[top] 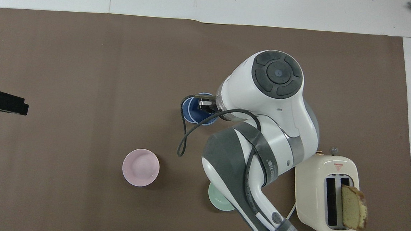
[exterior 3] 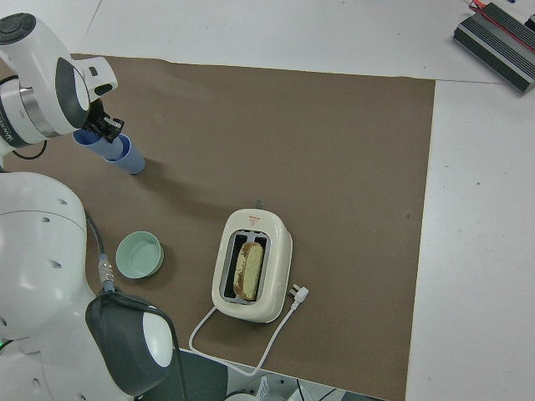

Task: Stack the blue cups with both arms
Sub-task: 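Carry the blue cup with the right gripper over the placed cup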

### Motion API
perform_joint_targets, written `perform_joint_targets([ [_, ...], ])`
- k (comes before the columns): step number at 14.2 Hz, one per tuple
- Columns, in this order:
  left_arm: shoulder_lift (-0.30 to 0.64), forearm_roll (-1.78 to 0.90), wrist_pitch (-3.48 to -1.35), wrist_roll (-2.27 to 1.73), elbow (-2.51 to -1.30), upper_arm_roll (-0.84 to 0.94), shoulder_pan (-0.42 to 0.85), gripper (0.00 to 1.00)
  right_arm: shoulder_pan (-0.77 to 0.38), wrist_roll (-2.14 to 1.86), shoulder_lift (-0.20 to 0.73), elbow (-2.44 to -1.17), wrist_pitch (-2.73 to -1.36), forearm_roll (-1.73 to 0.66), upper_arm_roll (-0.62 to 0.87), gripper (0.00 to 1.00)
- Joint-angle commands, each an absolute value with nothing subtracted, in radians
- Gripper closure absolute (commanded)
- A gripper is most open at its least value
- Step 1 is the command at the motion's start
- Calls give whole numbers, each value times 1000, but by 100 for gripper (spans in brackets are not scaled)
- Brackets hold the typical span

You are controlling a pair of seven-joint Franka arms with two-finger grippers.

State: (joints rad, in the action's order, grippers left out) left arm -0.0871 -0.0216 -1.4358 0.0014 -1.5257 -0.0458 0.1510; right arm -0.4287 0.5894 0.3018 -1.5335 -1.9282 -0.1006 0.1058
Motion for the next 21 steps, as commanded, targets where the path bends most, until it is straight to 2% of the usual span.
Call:
perform_joint_targets([
  [1, -100, -14, -1419, 9, -1531, -43, 144, 0, -423, 604, 321, -1509, -1966, -123, 107, 100],
  [6, -100, -14, -1419, 9, -1531, -43, 144, 0, -430, 606, 348, -1516, -2025, -112, 107, 100],
  [21, -100, -14, -1419, 9, -1531, -43, 144, 0, -442, 586, 379, -1569, -2046, -110, 109, 100],
])
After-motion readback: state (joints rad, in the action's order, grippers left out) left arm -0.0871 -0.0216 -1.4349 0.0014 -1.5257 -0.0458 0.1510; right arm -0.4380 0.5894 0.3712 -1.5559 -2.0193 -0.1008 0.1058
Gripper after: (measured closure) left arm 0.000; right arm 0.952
